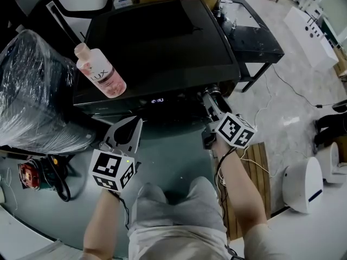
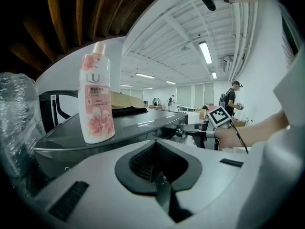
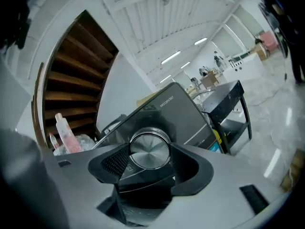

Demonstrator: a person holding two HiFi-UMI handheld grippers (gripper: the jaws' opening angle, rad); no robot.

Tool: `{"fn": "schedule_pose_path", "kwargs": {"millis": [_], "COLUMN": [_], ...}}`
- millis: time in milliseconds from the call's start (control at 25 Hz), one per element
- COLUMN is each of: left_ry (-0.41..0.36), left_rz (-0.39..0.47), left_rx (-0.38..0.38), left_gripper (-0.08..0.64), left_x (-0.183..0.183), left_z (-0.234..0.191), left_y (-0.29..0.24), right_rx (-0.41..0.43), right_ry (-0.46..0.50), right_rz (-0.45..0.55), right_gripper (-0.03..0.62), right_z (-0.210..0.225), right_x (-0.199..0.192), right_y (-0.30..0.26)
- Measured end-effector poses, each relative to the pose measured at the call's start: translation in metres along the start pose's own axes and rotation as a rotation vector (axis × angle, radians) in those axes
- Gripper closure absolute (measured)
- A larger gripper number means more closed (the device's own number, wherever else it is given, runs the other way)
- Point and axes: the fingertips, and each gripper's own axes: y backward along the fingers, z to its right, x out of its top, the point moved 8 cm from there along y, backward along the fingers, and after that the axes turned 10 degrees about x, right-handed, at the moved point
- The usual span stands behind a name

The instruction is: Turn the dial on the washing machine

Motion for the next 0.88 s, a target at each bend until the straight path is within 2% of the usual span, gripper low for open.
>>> {"fn": "schedule_pose_path", "kwargs": {"millis": [80, 120, 320, 640, 760, 880], "left_ry": [0.007, 0.015, 0.045, 0.042, 0.039, 0.028], "left_rz": [-0.004, -0.007, -0.034, -0.044, -0.03, -0.016], "left_rx": [-0.006, -0.008, -0.021, -0.01, -0.008, -0.005], "left_gripper": [0.54, 0.54, 0.541, 0.54, 0.541, 0.541], "left_x": [0.001, 0.001, 0.002, 0.028, 0.047, 0.068], "left_z": [-0.001, -0.002, -0.002, -0.008, -0.008, -0.007], "left_y": [0.003, 0.005, 0.013, 0.037, 0.047, 0.06], "right_rx": [0.01, 0.011, 0.005, -0.027, -0.001, 0.033], "right_ry": [-0.119, -0.147, -0.206, -0.12, -0.047, 0.085], "right_rz": [0.036, 0.046, 0.067, 0.033, 0.014, -0.032], "right_gripper": [0.296, 0.296, 0.295, 0.304, 0.365, 0.418], "right_z": [0.003, 0.004, 0.003, -0.023, -0.048, -0.081], "right_x": [-0.003, -0.004, -0.005, 0.018, 0.038, 0.058], "right_y": [0.001, 0.001, 0.001, 0.023, 0.035, 0.047]}}
